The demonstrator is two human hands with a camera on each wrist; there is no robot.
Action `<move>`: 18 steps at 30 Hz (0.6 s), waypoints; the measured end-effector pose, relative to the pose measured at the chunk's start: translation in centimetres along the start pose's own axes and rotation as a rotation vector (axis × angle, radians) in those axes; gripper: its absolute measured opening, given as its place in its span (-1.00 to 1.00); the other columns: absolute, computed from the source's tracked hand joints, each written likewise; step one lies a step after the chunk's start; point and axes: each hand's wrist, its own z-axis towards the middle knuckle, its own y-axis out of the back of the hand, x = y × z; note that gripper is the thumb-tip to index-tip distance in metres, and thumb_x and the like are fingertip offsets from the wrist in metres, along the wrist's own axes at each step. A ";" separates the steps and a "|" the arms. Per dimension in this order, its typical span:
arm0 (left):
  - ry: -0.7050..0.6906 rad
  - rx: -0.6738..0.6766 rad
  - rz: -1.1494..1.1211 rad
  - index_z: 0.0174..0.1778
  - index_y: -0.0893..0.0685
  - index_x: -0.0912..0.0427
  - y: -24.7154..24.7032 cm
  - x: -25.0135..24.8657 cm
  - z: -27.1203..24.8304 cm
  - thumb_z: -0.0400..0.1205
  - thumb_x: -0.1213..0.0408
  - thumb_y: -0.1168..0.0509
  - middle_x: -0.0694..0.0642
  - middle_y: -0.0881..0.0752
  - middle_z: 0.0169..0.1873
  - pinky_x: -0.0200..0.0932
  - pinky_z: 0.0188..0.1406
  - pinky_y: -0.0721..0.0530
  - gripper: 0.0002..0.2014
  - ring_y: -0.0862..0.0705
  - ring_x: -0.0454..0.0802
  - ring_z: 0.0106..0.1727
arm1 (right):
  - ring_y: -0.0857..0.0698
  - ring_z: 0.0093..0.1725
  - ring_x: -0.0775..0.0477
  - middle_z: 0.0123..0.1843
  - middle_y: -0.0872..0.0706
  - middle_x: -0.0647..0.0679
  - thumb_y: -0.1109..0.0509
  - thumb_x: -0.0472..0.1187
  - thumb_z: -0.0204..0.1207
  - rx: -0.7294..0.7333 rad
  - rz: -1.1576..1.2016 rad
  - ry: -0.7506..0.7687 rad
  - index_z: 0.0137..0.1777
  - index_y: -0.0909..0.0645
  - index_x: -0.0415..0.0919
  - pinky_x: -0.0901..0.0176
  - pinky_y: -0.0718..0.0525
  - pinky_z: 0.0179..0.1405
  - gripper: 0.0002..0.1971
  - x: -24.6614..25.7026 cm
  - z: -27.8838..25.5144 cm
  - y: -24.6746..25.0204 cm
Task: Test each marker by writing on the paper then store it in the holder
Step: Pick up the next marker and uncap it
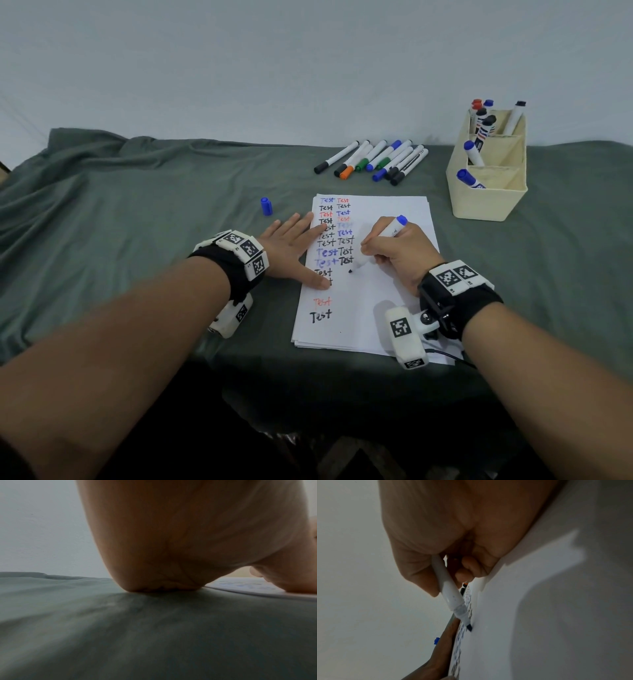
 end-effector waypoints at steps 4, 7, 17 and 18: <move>0.001 -0.009 -0.011 0.66 0.38 -0.24 -0.2 0.0 0.0 0.20 -0.70 -0.16 -0.12 0.44 0.67 0.09 0.60 0.41 0.28 0.45 -0.06 0.67 | -0.51 -0.49 -0.03 -0.53 -0.60 -0.12 -0.53 -0.45 0.36 0.007 0.024 -0.015 -0.41 -0.73 -0.14 0.25 -0.41 -0.47 -0.78 -0.3 0.2 0.1; -0.001 -0.015 -0.013 0.67 0.37 -0.24 -0.2 0.1 0.0 0.24 -0.67 -0.19 -0.12 0.43 0.67 0.09 0.61 0.40 0.26 0.44 -0.05 0.67 | -0.53 -0.51 0.00 -0.55 -0.59 -0.11 -0.56 -0.40 0.32 0.006 0.022 -0.001 -0.38 -0.75 -0.15 0.31 -0.43 -0.50 -0.85 -0.6 0.2 0.2; 0.014 -0.283 0.002 0.66 -0.20 -0.31 0.8 -0.1 -0.9 0.44 -0.55 -0.15 -0.08 -0.04 0.69 0.24 0.61 -0.08 -0.14 -0.07 0.13 0.67 | -0.60 -0.43 0.00 -0.35 -0.68 -0.16 -0.63 -0.28 0.23 -0.063 0.374 -0.041 -0.33 -0.78 -0.13 0.28 -0.60 -0.40 -0.91 -1.6 1.1 0.9; 0.033 -0.398 0.030 0.60 -0.32 -0.33 1.1 -0.1 -1.0 0.47 -0.52 -0.15 -0.04 -0.14 0.64 0.26 0.57 -0.18 -0.23 -0.16 0.16 0.61 | -0.60 -0.42 0.01 -0.35 -0.69 -0.15 -0.66 -0.26 0.22 -0.062 0.391 -0.042 -0.29 -0.79 -0.14 0.28 -0.61 -0.40 -0.89 -1.7 1.2 0.9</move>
